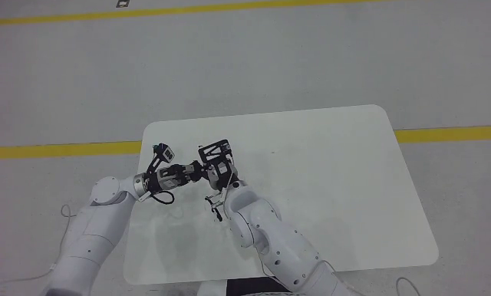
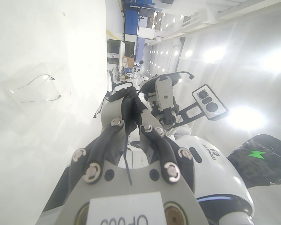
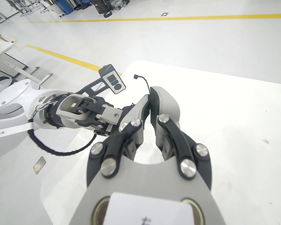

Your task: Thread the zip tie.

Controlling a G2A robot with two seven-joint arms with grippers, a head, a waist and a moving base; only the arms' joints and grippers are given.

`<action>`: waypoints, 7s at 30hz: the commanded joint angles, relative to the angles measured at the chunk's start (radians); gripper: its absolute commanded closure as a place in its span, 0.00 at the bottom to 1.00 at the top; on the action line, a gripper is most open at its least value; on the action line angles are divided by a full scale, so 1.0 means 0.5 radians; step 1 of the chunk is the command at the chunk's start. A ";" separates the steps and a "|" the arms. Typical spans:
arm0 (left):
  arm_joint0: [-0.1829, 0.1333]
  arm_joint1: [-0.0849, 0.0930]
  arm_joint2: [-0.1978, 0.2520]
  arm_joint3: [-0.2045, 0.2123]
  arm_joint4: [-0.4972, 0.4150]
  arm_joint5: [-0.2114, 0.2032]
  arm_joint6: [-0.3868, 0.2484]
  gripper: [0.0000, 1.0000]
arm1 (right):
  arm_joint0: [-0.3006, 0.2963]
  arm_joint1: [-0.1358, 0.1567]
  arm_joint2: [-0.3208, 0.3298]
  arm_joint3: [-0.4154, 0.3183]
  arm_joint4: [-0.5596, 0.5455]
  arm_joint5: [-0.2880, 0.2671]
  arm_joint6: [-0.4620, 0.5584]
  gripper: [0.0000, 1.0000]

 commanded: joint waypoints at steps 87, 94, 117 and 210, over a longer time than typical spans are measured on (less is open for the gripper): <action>0.000 0.000 0.000 0.000 0.000 0.000 0.000 1.00 | -0.004 -0.005 -0.012 0.001 -0.059 0.053 -0.091 1.00; 0.000 0.000 0.000 0.000 0.000 0.000 0.000 1.00 | 0.001 -0.006 -0.014 0.007 -0.063 0.049 -0.059 1.00; 0.000 0.000 0.000 0.000 0.000 0.000 0.000 1.00 | 0.011 -0.007 -0.009 0.038 -0.085 0.048 0.000 1.00; 0.000 0.000 0.000 0.000 0.000 0.000 0.000 1.00 | 0.024 -0.015 -0.022 0.044 -0.109 -0.008 0.023 1.00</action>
